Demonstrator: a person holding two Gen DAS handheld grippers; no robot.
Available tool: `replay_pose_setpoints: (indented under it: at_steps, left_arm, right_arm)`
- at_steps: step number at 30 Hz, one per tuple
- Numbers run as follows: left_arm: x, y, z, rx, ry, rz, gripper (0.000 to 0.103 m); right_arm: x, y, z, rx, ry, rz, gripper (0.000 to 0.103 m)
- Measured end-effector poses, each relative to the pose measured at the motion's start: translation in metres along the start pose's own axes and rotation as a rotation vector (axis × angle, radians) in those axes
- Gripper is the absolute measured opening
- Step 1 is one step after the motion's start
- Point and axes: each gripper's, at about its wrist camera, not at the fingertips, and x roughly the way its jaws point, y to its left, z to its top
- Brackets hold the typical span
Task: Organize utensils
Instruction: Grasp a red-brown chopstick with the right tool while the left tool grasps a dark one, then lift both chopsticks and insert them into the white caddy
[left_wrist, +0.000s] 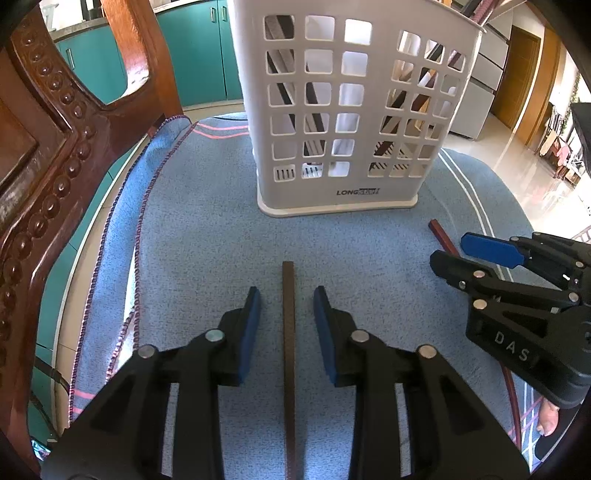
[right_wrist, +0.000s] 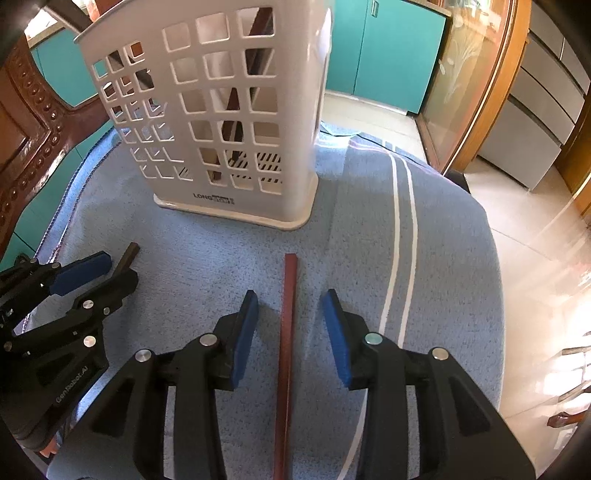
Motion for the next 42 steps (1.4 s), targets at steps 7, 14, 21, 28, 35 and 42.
replay_pose_setpoints:
  at_steps: [7, 14, 21, 28, 35, 42]
  left_arm:
    - [0.001, -0.002, 0.001, -0.006, -0.007, -0.002, 0.007]
    - [-0.011, 0.001, 0.004, -0.016, -0.051, 0.005, 0.007]
    - [-0.043, 0.000, 0.005, -0.010, -0.137, 0.001, 0.007]
    - [-0.123, 0.002, 0.001, -0.004, -0.318, -0.041, 0.007]
    - [-0.215, 0.012, 0.011, -0.036, -0.535, -0.062, 0.007]
    - [-0.281, 0.018, 0.052, -0.074, -0.734, -0.110, 0.007]
  right_arm:
    - [-0.006, 0.004, -0.003, -0.009, -0.001, 0.051, 0.007]
    - [-0.027, 0.008, 0.000, -0.010, -0.060, 0.128, 0.007]
    - [-0.061, -0.002, 0.007, 0.020, -0.140, 0.222, 0.007]
    - [-0.140, -0.027, 0.012, 0.058, -0.290, 0.375, 0.007]
    - [-0.214, -0.056, 0.015, 0.107, -0.459, 0.449, 0.007]
    - [-0.287, -0.075, 0.058, 0.153, -0.729, 0.461, 0.007]
